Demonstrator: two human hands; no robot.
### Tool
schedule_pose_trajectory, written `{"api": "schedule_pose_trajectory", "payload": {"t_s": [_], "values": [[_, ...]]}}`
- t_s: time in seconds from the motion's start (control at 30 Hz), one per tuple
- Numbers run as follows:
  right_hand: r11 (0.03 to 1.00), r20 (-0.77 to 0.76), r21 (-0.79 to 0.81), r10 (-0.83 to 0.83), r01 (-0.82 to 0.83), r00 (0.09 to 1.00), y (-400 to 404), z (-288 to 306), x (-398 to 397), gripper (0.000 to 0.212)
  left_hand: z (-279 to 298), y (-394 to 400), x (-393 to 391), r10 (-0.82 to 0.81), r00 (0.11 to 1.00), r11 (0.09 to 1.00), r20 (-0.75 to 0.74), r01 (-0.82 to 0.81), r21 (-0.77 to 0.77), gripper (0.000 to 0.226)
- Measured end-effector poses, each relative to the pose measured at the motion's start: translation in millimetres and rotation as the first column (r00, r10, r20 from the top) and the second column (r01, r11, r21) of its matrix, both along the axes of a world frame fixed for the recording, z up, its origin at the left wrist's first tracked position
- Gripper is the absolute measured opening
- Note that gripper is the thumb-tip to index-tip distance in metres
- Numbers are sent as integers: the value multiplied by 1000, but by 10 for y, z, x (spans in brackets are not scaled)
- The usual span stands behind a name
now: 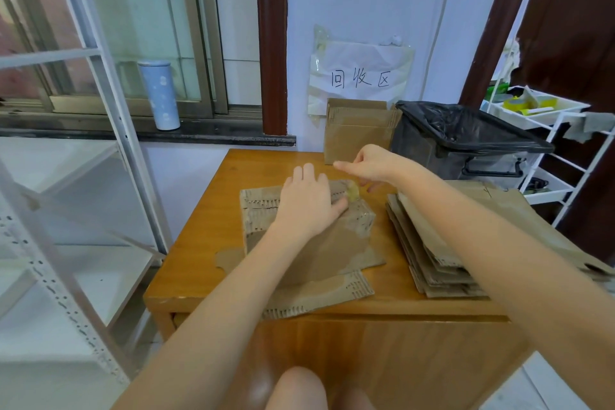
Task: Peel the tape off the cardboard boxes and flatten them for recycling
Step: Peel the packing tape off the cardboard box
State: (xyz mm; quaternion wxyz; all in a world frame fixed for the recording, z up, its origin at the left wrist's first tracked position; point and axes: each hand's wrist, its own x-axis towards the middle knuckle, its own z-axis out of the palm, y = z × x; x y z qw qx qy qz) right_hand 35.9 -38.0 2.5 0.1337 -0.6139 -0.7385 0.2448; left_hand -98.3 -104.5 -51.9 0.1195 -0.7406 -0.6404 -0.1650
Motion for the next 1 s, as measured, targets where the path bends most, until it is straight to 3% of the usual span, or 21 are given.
{"api": "schedule_pose_trajectory", "payload": {"t_s": [0.2, 0.4, 0.53, 0.63, 0.83, 1.0], "values": [[993, 80, -86, 85, -78, 993, 135, 53, -61, 28, -2, 6, -9, -56, 998, 998, 26, 57, -33, 50], [977, 240, -161, 173, -137, 955, 194, 232, -168, 23, 6, 9, -13, -62, 998, 997, -10, 62, -42, 50], [974, 449, -75, 224, -213, 865, 178, 211, -289, 19, 10, 18, -17, -68, 998, 996, -13, 67, -59, 50], [965, 515, 12, 218, -261, 829, 173, 129, -311, 21, 15, 8, -14, -70, 997, 996, -20, 69, -56, 49], [964, 444, 18, 231, -266, 866, 242, 74, -232, 22, -5, 7, -24, -98, 995, 995, -9, 98, -23, 45], [987, 122, -46, 162, -157, 979, 318, -34, -49, 18, 2, 47, -158, -174, 985, 984, -12, 174, -39, 40]]}}
